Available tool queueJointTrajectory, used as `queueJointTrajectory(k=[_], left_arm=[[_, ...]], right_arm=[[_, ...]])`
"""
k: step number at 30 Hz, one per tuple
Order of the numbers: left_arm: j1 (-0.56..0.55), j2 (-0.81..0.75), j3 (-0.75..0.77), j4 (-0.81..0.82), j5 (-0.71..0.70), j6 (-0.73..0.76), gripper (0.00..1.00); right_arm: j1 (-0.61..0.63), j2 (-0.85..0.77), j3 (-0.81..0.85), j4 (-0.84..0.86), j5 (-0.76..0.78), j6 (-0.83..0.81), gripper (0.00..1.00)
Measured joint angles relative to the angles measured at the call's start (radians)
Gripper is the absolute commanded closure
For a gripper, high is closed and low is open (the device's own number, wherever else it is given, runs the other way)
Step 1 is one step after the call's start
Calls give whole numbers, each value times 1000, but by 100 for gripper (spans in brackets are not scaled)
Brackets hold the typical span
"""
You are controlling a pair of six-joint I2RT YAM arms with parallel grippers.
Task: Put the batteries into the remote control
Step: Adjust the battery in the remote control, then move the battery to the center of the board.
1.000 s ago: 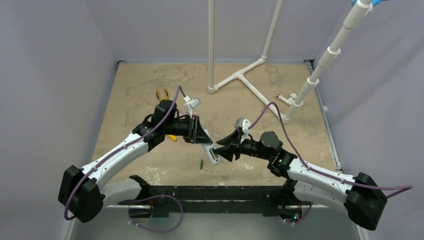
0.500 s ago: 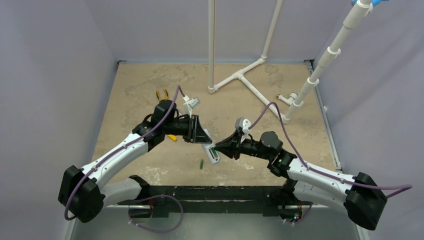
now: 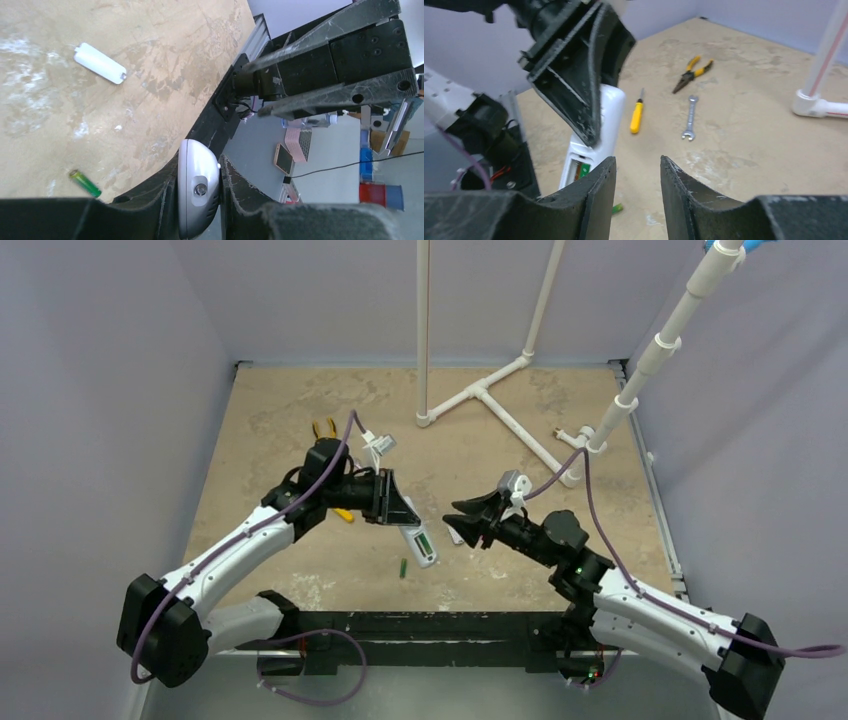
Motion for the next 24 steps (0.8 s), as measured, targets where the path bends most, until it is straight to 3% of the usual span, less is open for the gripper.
queueJointTrajectory(k=[4,11,16,24], left_arm=[[103,-29,13,-34,18,8,100],[306,-137,111,-67,27,15,100],[403,-195,123,-69,36,14,100],[532,-202,117,-66,64,14,100]], right_arm=[[0,8,16,-91,131,0,58],[16,187,36,-232,323,67,58],[142,352,65,-260,431,161,57],[276,590,195,-266,465,349,60]])
